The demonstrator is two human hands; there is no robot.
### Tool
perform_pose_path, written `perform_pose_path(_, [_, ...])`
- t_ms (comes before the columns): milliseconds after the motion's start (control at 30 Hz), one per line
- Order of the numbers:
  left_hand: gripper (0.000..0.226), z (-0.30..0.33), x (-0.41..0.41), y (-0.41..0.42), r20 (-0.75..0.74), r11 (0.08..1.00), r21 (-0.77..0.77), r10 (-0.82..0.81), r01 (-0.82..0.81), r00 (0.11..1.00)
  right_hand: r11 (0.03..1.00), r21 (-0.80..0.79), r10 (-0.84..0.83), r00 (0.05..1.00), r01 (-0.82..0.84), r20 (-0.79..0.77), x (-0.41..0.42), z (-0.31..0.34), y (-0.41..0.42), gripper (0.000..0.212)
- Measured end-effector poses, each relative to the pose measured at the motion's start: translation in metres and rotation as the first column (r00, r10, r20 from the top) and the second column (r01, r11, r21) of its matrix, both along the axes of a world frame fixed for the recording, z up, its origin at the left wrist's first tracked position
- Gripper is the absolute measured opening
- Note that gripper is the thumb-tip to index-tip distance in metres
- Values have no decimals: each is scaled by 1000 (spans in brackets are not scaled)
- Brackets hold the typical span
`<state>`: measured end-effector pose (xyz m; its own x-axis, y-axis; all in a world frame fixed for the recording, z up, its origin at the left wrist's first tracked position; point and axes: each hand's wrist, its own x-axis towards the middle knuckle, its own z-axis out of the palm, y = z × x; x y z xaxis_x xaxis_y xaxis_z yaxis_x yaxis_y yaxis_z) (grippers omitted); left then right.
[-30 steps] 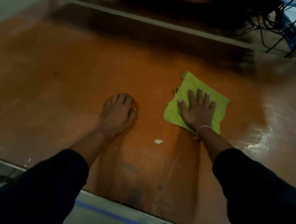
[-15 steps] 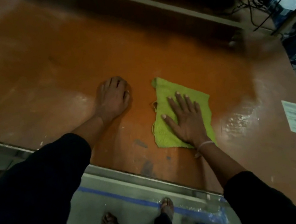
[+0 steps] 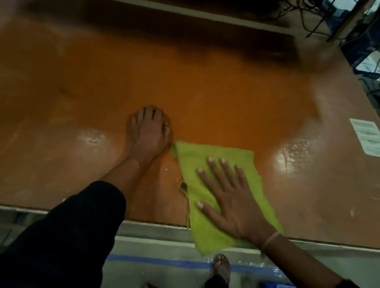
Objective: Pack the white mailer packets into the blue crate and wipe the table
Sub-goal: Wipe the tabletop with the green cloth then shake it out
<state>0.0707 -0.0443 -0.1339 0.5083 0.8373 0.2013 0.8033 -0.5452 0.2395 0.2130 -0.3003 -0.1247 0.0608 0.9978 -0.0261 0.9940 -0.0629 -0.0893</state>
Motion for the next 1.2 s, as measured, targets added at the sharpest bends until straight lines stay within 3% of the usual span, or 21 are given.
perform_pose_path(67, [35,-1,0,1,6,1000,-10,0,0,1000,990,-10,139,990,-138,12,7,5,-3,72])
perform_pose_path(100, [36,-2,-1,2,15,1000,-23,-5,5,1000,993,-6,121,992,-121,15,14,5,0,72])
perform_pose_path(233, [36,-3,-4,10,35,997,-61,-47,49,998,952,18,-305,952,306,-28,33,-3,24,71])
perform_pose_path(267, [35,-2,-6,13,37,997,-57,-59,61,998,944,17,-329,944,330,-23,32,-5,31,72])
perform_pose_path(400, [34,3,-11,32,11,994,-45,-102,103,995,1000,-1,26,1000,-26,4,43,-4,52,69])
perform_pose_path(433, [34,4,-12,37,0,995,-45,-92,92,996,999,2,39,999,-39,17,54,-5,60,70])
perform_pose_path(567, [34,5,-17,53,-35,999,-26,-48,48,998,931,-9,-365,930,365,-49,90,-12,111,76])
perform_pose_path(600, [34,5,-19,58,-44,999,-23,-41,40,998,929,-19,-369,928,369,-58,90,-13,125,77])
perform_pose_path(733, [38,4,-27,76,-46,1000,-10,-22,21,999,997,2,83,996,-83,-14,86,-9,155,69])
perform_pose_path(767, [41,4,-29,81,-39,1000,-7,-5,5,999,995,1,102,995,-102,-11,94,-9,164,69])
perform_pose_path(833, [43,2,-30,86,-29,1000,-8,24,-24,999,997,14,-76,997,76,-12,114,-12,189,73])
perform_pose_path(900, [41,-1,-29,87,-22,999,2,45,-45,999,942,-9,-337,941,337,-35,130,-14,217,79])
perform_pose_path(933, [41,-2,-28,87,-17,999,11,54,-54,998,921,-26,-390,920,390,-42,131,-15,230,80])
perform_pose_path(967, [40,-4,-27,87,-15,998,17,61,-61,998,930,-33,-367,929,366,-42,130,-15,242,81])
perform_pose_path(1100, [41,-4,-27,91,-43,997,26,70,-68,997,999,7,32,999,-32,-15,129,-11,284,72])
perform_pose_path(1133, [42,-4,-28,93,-52,997,24,72,-71,996,1000,11,18,1000,-18,-6,136,-11,295,73])
perform_pose_path(1200, [43,-5,-28,95,-63,997,30,71,-69,995,982,1,-191,981,191,-22,151,-11,318,77])
